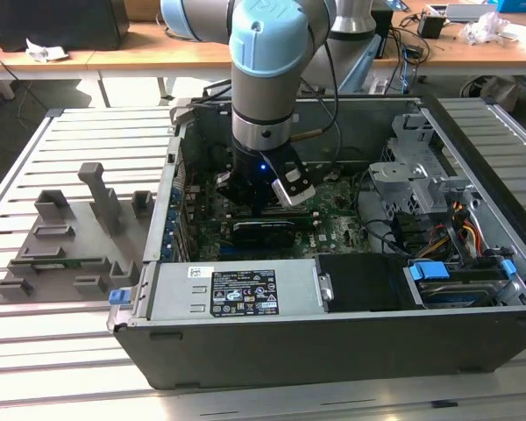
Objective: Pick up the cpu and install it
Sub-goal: 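Install the second cpu locking lever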
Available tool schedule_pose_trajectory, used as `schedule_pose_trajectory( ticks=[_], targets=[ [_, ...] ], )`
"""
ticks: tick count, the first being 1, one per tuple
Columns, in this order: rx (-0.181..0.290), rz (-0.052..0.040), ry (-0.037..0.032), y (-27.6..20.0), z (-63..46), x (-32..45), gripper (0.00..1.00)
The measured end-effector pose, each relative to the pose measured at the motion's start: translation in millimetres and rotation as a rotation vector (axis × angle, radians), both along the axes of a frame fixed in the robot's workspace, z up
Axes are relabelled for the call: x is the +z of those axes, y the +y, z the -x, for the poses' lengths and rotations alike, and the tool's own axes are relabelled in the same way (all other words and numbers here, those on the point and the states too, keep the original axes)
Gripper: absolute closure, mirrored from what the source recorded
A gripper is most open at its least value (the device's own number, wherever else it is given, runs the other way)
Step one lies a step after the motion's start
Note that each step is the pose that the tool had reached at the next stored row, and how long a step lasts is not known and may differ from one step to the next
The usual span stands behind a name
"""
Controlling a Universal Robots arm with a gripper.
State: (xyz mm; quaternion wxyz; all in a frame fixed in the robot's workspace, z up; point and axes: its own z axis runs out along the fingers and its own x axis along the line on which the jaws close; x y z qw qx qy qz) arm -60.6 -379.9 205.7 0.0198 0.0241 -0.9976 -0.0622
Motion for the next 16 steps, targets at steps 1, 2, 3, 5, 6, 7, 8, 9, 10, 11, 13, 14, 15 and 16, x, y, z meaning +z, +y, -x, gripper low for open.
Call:
schedule_pose_trajectory(
  ticks=[1,2,3,5,6,7,8,9,10,11,13,14,15,16],
  targets=[
    [0.003,-0.0033,0.0,0.0,2.5,0.0,0.89],
    [0.005,-0.0043,0.0,0.0,3.6,0.0,0.89],
    [0.008,-0.0058,-0.0001,0.1,4.8,-0.1,0.89],
    [0.017,-0.0073,0.0,0.8,6.2,-0.4,0.89],
    [0.022,-0.0075,0.0,1.2,6.3,-0.4,0.89],
    [0.031,-0.0076,0.0001,2.1,6.3,-0.4,0.89],
    [0.037,-0.0077,0.0001,2.7,6.3,-0.4,0.89],
    [0.046,-0.0077,0.0,3.4,6.3,-0.6,0.89],
    [0.052,-0.0078,0.0001,4.1,6.3,-0.8,0.89],
    [0.065,-0.008,0.0001,6.2,6.3,-1.4,0.89],
    [0.081,-0.0084,0.0002,8.9,6.3,-2.0,0.89],
    [0.085,-0.0084,0.0004,9.7,6.3,-2.2,0.89],
    [0.09,-0.0087,0.0004,10.5,6.4,-2.4,0.89],
    [0.095,-0.0092,0.0003,11.3,6.3,-2.7,0.89]
  ],
)
